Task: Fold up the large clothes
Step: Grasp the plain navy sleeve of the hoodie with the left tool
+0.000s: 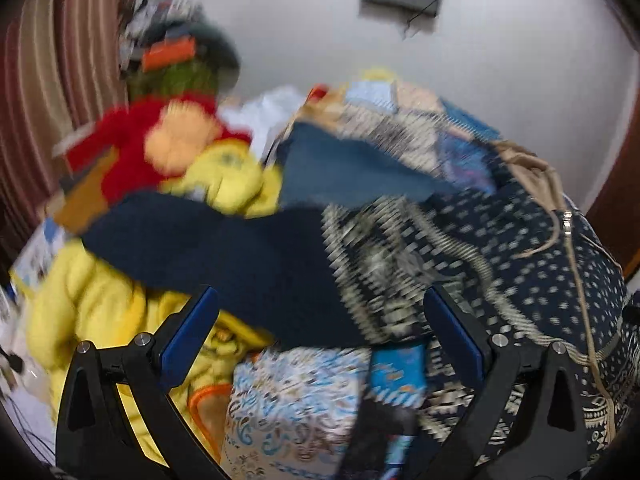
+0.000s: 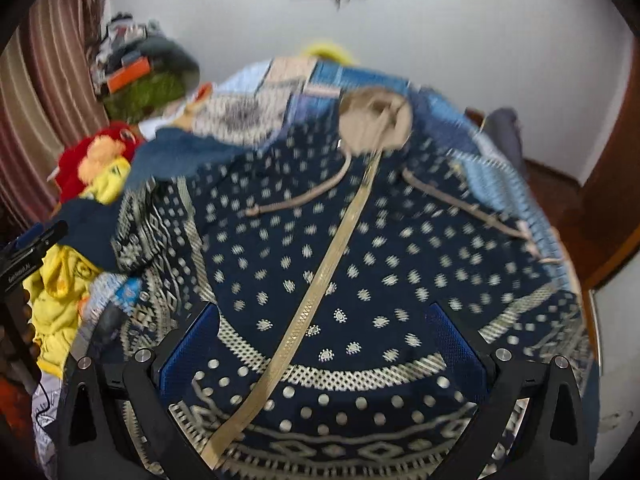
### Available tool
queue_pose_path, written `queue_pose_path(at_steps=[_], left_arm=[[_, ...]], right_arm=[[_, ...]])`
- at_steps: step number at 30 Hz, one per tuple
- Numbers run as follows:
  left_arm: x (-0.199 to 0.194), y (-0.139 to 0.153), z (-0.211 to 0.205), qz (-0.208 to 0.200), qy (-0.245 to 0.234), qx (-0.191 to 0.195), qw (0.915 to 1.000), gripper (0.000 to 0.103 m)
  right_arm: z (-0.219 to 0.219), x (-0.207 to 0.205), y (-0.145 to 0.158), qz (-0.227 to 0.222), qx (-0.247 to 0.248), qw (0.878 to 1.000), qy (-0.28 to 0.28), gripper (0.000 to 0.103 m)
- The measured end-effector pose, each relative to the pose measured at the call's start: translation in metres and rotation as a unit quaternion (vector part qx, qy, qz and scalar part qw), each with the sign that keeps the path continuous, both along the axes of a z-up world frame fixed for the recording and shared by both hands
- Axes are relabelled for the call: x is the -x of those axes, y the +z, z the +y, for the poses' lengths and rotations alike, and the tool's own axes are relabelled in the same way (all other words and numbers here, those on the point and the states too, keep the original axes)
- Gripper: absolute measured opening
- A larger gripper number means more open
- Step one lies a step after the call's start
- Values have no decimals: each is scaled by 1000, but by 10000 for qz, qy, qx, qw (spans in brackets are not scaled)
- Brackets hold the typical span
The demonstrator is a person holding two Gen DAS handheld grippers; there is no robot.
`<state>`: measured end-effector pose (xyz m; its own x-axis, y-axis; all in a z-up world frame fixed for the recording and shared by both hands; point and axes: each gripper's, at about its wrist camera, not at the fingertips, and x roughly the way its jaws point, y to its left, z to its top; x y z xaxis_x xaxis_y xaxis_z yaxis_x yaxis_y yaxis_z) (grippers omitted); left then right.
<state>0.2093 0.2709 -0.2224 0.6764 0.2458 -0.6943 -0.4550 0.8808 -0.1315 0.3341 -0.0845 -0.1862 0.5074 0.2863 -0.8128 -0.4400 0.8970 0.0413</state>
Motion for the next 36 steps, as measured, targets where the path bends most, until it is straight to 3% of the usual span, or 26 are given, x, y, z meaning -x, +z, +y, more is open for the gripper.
queue_pose_path(at_steps=[6,10,17,19,21,22,23,29,30,32,36], left_arm=[[2,-39,40,211,98,873,9959,89],[-5,-56,51,294,16,1422,9894,77],[-21,-65,67,457,340,1206,9911,50],[-21,-64,72,403,383,1234,9908,47],[-20,-65,74,441,422,1277,9899,37],[-18,-65,72,511,416,1257,9899,23],[-17,-67,71,603,387,1278,9892,20],[11,-63,50,588,108,1869,9806,23],[13,-62,45,570,60,1941,9793,26],[11,-60,39,474,-14,2021,9782,50],[-5,-65,34,434,-5,2171,9752,55]], right_arm=[[3,-30,-33,637,-138,9979,-36,103],[4,-36,-44,789,-186,9967,-1,103],[7,-36,-51,948,-246,9951,87,103],[6,-35,-49,899,-254,9956,80,103],[6,-33,-46,850,-279,9959,106,103],[6,-33,-45,835,-283,9960,116,103],[6,-32,-44,815,-293,9962,130,103],[7,-24,-36,736,-316,9966,198,103],[7,-21,-33,700,-316,9968,223,103],[7,-17,-29,650,-309,9971,260,103],[5,-11,-24,597,-314,9973,304,103]])
